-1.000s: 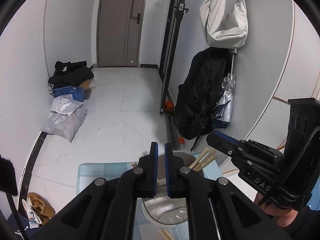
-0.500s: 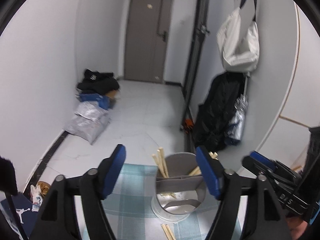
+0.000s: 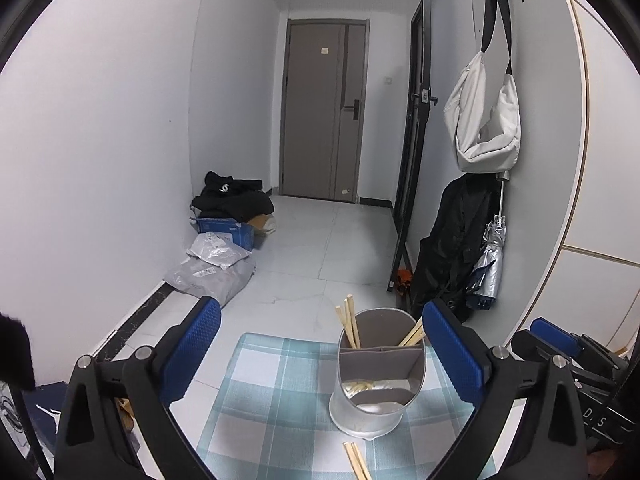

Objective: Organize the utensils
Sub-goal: 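Withdraw both open grippers from the holder toward the chopstick bundle, then lower the right gripper onto the remaining chopsticks and grasp one, then grasp another chopstick with the left gripper while the right gripper holds its chopstick, then lift both held chopsticks and carry them above the white utensil holder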

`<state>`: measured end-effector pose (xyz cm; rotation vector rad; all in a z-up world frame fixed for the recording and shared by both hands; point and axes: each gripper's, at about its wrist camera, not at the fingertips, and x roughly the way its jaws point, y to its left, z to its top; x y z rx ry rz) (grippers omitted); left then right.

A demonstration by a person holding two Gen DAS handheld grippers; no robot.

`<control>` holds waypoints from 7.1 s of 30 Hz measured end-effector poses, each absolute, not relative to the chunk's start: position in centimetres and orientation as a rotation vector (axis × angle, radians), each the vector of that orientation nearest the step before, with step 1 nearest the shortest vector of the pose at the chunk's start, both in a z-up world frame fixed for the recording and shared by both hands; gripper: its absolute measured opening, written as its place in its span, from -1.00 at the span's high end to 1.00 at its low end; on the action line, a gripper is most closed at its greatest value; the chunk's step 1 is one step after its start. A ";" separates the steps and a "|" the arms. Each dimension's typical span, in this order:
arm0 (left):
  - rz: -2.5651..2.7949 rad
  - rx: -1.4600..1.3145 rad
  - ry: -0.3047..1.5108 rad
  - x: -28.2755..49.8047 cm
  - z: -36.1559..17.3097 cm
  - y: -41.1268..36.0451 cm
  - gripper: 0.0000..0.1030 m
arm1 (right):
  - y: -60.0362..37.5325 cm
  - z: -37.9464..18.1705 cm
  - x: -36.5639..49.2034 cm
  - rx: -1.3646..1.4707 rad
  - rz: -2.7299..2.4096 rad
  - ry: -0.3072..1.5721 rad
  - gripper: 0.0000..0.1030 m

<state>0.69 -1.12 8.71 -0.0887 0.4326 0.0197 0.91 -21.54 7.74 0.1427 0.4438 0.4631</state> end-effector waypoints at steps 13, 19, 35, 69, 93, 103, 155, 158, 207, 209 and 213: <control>0.014 -0.156 0.454 -2.1 6.4 0.1 -0.93 | -20.2 6.3 -2.7 0.094 0.434 0.450 -0.30; 0.018 -0.171 0.469 -2.6 5.0 0.5 -0.93 | -20.0 4.7 -3.4 0.082 0.414 0.483 -0.34; 0.049 -0.222 0.626 -0.6 -2.6 2.3 -0.93 | -18.0 -1.9 -1.7 -0.011 0.408 0.646 -0.43; 0.127 -0.370 0.879 3.5 -6.8 6.4 -0.93 | -10.9 -13.4 5.0 -0.144 0.455 1.031 0.65; 0.028 -0.265 1.045 4.4 -9.6 2.8 -0.93 | -16.6 -12.1 6.0 0.152 0.462 1.068 0.90; -0.038 -0.156 1.149 4.6 -11.8 -0.3 -0.93 | -21.7 -12.1 5.7 0.391 0.471 1.082 0.90; -0.069 -0.161 1.202 5.7 -11.2 -3.0 -0.14 | -25.9 -9.7 3.3 0.736 0.547 0.971 0.90; -0.058 -0.067 1.199 5.5 -11.3 -4.3 -0.19 | -25.9 -9.6 3.3 0.731 0.546 0.968 0.90; -0.140 -0.248 0.658 0.5 -0.3 -0.5 0.98 | -21.8 -3.0 0.0 0.328 0.464 0.615 0.90; -0.149 -0.241 0.644 1.0 -0.3 -0.4 0.98 | -21.7 -2.6 -0.3 0.315 0.461 0.596 0.90; -0.152 -0.205 0.640 0.7 0.2 -0.7 0.98 | -21.6 -2.0 -0.5 0.303 0.446 0.572 0.90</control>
